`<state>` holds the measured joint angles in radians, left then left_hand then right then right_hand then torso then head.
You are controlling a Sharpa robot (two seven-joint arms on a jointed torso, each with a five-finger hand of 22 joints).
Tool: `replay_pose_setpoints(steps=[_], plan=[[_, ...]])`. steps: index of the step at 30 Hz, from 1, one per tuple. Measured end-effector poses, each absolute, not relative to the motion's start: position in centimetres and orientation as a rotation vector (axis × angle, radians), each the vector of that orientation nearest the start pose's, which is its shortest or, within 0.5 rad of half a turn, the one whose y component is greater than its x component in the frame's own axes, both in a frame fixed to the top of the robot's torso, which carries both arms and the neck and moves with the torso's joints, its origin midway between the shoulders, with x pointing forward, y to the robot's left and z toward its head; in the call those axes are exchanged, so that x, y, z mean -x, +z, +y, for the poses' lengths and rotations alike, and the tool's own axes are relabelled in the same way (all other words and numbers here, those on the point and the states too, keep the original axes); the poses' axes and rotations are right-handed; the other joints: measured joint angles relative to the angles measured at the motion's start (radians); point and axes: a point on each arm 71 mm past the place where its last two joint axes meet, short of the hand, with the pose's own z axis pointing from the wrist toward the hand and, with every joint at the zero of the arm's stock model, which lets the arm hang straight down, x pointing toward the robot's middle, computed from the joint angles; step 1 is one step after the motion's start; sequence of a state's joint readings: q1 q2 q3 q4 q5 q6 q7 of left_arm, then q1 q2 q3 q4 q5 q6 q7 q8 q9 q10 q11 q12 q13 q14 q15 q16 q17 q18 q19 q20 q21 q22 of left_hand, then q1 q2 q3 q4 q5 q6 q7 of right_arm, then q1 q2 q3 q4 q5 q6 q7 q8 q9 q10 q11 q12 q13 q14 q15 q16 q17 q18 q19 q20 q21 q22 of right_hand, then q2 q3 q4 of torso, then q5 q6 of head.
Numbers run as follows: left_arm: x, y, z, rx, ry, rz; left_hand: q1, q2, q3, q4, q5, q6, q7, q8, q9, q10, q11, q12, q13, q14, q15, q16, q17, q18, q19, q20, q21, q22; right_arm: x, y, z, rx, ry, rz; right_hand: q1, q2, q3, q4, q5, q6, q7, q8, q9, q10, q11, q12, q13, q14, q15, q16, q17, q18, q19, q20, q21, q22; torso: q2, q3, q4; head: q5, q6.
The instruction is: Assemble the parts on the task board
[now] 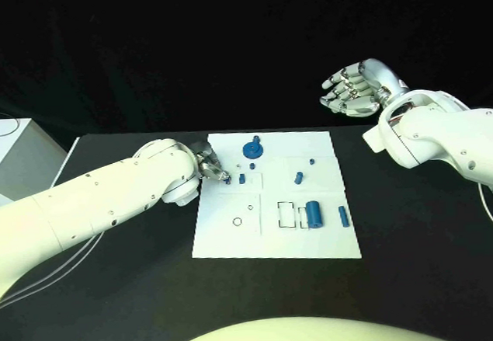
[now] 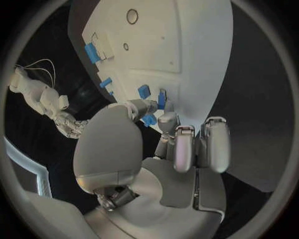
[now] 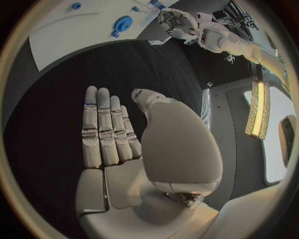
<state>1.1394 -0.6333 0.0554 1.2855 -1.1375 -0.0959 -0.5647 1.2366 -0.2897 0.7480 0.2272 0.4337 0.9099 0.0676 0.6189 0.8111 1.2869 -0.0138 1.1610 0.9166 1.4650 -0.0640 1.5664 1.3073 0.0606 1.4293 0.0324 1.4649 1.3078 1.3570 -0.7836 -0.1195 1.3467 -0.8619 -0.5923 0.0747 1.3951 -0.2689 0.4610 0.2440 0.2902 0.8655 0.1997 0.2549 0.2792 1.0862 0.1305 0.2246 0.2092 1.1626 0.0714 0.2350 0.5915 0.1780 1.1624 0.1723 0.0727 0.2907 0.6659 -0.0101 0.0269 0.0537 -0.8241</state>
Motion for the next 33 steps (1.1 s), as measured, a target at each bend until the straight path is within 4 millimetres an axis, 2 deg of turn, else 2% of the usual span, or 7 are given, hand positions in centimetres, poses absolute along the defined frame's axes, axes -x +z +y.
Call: replay_pose_setpoints(steps=[3,7,33], plan=[[-52.38,-23.23,18.65,0.407,-0.369,2.104,0.0,0.0,0.0,0.0,0.0,0.0,0.0,0.0,0.0,0.0,0.0,0.0,0.0,0.0,0.0,0.0,0.0,0.0,0.0,0.0,0.0,0.0,-53.83,-12.83,-23.83,-0.379,0.818,1.387,0.0,0.0,0.0,0.0,0.0,0.003,0.003,-0.005,-0.001,0.0,0.0,-0.01,-0.02,-0.007,0.007,-0.02,-0.012,0.0,-0.009,0.009,-0.005,-0.02,0.0,-0.0007,0.0009,-0.001,-0.002],[-52.38,-23.33,18.5,0.399,-0.366,2.11,0.0,0.0,0.0,0.0,0.0,0.0,0.0,0.0,0.0,0.0,0.0,0.0,0.0,0.0,0.0,0.0,0.0,0.0,0.0,0.0,0.0,0.0,-53.82,-12.83,-23.77,-0.379,0.823,1.385,-0.006,0.006,0.0,-0.006,0.004,0.004,0.004,-0.008,-0.001,0.004,0.004,-0.018,-0.039,-0.007,0.007,-0.038,-0.026,0.0,-0.014,0.014,-0.005,-0.041,0.0,-0.0009,0.001,-0.001,-0.003],[-52.44,-23.56,18.11,0.372,-0.354,2.11,0.0,0.0,0.0,0.0,0.0,0.0,0.0,-0.006,0.0,0.0,0.0,0.0,-0.002,0.004,-0.004,0.0,0.0,0.0,0.004,-0.004,0.0,0.0,-53.73,-12.91,-23.73,-0.381,0.836,1.385,-0.01,0.002,0.0,-0.005,0.004,0.003,0.003,-0.013,-0.002,0.004,0.004,-0.022,-0.059,-0.011,0.011,-0.051,-0.04,0.0,-0.018,0.018,-0.005,-0.062,-0.001,0.0001,0.0,-0.003,-0.008]])
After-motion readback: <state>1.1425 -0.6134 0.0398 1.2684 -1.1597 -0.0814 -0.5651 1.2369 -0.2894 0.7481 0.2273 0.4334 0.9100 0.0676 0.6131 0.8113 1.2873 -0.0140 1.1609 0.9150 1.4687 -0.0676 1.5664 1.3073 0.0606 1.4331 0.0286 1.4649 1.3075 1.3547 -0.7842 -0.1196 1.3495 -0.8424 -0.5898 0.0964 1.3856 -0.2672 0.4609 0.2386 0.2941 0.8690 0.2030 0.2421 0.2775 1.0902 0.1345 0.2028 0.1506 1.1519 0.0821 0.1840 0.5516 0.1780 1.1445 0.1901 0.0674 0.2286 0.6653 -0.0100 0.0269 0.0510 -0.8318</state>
